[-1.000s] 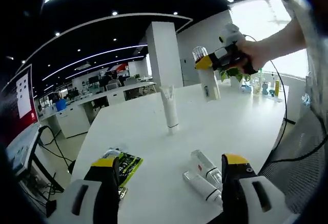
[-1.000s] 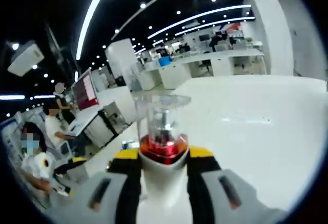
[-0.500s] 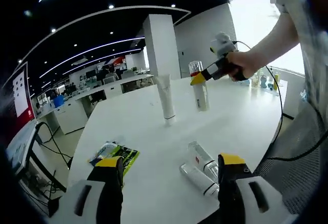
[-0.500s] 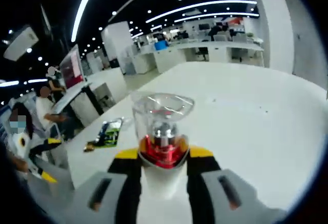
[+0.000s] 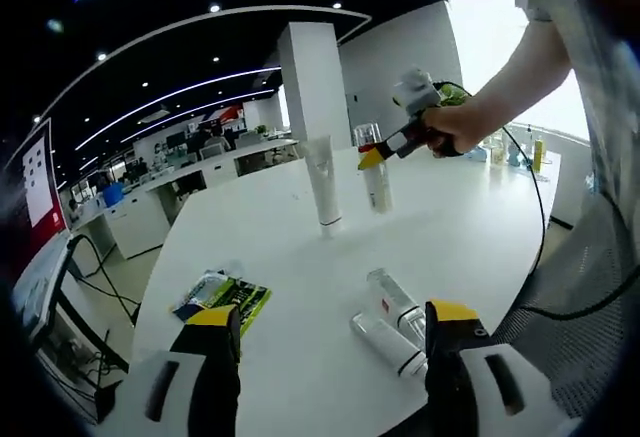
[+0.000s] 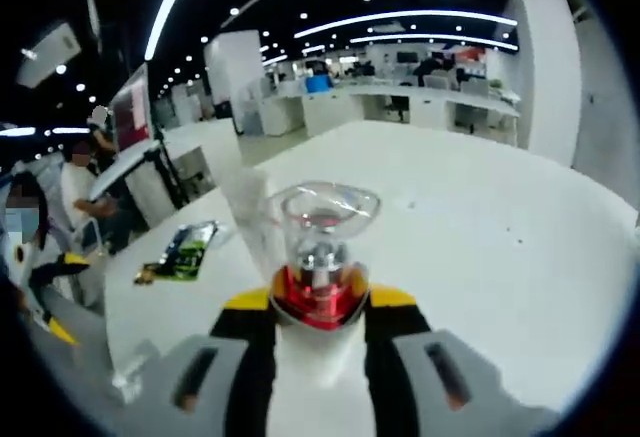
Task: Arrange the skincare products in the storage area until every visible bottle or jar stands upright without overlapping.
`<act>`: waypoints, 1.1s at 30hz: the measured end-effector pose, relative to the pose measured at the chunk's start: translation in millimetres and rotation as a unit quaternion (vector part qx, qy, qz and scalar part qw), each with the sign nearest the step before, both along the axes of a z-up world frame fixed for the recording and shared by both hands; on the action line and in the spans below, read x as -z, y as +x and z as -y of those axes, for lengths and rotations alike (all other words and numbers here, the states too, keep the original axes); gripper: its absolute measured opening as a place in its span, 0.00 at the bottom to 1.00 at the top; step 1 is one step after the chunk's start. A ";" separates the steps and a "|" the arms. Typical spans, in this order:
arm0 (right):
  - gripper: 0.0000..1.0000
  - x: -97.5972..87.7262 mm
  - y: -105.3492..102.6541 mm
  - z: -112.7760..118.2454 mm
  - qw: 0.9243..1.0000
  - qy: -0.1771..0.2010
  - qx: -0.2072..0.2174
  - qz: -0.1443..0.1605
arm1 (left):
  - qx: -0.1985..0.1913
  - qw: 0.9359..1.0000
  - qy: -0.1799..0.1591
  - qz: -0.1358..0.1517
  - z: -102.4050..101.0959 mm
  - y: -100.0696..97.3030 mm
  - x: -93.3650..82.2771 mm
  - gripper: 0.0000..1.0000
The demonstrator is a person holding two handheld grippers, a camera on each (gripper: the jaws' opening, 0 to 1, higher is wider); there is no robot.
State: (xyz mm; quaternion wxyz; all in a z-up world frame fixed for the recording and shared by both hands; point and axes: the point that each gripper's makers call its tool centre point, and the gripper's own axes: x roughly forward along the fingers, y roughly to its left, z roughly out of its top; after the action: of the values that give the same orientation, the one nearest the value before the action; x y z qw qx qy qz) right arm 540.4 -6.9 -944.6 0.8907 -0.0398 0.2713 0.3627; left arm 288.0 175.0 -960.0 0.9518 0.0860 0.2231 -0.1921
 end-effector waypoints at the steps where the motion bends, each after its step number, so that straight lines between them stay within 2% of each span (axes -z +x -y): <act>1: 0.31 2.0 2.1 -0.6 1.000 -0.002 0.001 0.001 | -0.001 1.000 0.000 -0.002 -0.3 -0.1 0.7 0.78; 10: 0.31 8.1 11.5 -3.2 1.000 -0.011 0.003 0.018 | 0.000 1.000 -0.001 -0.009 -0.9 -0.3 2.7 0.78; 20: 0.31 14.7 16.6 -2.4 1.000 -0.013 0.008 0.019 | 0.000 1.000 -0.002 -0.011 -1.2 -0.6 3.6 0.78; 29: 0.31 19.3 16.7 -8.5 1.000 -0.012 0.002 0.022 | -0.001 1.000 0.000 -0.014 -2.1 -0.6 5.1 0.77; 33: 0.32 24.3 14.7 -11.4 0.999 -0.018 -0.006 0.028 | -0.012 1.000 -0.011 -0.017 -5.3 1.7 4.0 0.77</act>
State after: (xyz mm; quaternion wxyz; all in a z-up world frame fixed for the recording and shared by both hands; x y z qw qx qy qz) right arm 555.1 4.4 -968.9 0.8947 -0.0675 0.2527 0.3620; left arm 289.7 180.4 -964.1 0.9511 0.0693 0.2381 -0.1844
